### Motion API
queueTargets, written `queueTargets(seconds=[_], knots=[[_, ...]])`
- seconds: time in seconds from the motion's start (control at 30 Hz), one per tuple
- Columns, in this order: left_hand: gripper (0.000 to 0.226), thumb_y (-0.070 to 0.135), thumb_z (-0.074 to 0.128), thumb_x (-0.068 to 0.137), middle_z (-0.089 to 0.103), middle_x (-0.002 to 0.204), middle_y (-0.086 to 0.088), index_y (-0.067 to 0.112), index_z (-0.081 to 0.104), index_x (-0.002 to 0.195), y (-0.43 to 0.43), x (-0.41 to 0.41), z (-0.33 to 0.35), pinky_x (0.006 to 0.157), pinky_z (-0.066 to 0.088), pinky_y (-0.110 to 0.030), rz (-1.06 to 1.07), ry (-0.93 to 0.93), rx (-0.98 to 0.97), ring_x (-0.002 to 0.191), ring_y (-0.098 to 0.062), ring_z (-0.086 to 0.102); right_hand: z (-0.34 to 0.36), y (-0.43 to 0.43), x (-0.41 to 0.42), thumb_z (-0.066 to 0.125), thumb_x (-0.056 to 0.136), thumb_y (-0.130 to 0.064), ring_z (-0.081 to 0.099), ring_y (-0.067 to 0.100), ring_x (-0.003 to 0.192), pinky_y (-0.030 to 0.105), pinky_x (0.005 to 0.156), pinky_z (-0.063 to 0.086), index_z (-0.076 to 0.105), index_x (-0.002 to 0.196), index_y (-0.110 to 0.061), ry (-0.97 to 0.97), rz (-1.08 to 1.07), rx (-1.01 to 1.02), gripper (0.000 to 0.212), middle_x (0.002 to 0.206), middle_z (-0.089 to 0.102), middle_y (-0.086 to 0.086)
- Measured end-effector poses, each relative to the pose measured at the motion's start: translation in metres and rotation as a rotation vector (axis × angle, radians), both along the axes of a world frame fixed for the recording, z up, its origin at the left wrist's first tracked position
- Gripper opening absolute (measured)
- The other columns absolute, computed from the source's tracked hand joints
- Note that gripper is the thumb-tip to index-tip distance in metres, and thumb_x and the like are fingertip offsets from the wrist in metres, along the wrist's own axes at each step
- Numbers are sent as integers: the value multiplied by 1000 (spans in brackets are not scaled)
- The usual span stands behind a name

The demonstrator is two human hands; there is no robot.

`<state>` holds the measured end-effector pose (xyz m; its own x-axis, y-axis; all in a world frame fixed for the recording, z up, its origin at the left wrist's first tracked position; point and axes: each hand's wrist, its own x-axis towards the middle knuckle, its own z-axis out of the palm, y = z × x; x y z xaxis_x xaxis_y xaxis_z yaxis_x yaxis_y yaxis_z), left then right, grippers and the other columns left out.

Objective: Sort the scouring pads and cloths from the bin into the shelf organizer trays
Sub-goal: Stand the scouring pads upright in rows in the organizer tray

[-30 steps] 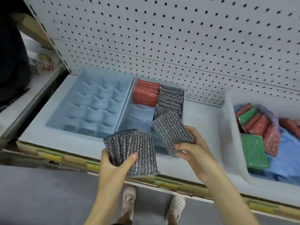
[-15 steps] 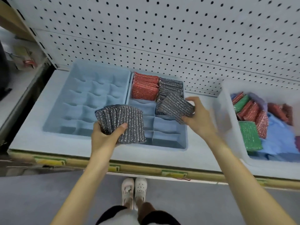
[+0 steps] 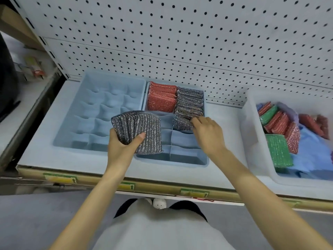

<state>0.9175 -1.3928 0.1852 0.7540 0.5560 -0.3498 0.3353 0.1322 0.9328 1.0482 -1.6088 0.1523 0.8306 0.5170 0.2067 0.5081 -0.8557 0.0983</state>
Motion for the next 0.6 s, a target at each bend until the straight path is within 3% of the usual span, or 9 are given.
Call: queueTargets(seconds=[0.2, 0.4, 0.5, 0.6], knots=[[39, 19, 75, 82, 61, 104, 16, 31, 48, 107, -2, -1, -2, 80, 45, -19, 6, -17, -22, 94, 3, 58, -10, -2, 15, 78, 60, 8, 52, 30, 67, 35, 58, 45, 67, 76, -5, 22, -29, 166, 23, 77, 59, 11], [40, 18, 76, 80, 63, 107, 14, 32, 50, 106, -2, 1, -6, 89, 50, -30, 40, -12, -35, 98, -3, 61, -15, -1, 22, 87, 52, 1, 54, 27, 58, 31, 59, 43, 61, 73, -9, 35, -12, 63, 35, 63, 60, 6], [42, 17, 76, 80, 63, 110, 12, 29, 51, 111, -2, 2, -6, 94, 51, -37, 55, -5, -53, 101, -7, 62, -16, -7, 21, 86, 64, -7, 56, 28, 65, 33, 65, 43, 62, 89, -7, 81, 0, 206, 34, 67, 62, 5], [45, 19, 76, 80, 64, 113, 9, 24, 51, 118, 1, 3, -5, 97, 51, -46, 77, 9, -87, 104, -12, 63, 2, -15, 20, 75, 81, -16, 54, 21, 81, 27, 70, 40, 63, 100, -11, 309, -159, 544, 23, 82, 63, 0]])
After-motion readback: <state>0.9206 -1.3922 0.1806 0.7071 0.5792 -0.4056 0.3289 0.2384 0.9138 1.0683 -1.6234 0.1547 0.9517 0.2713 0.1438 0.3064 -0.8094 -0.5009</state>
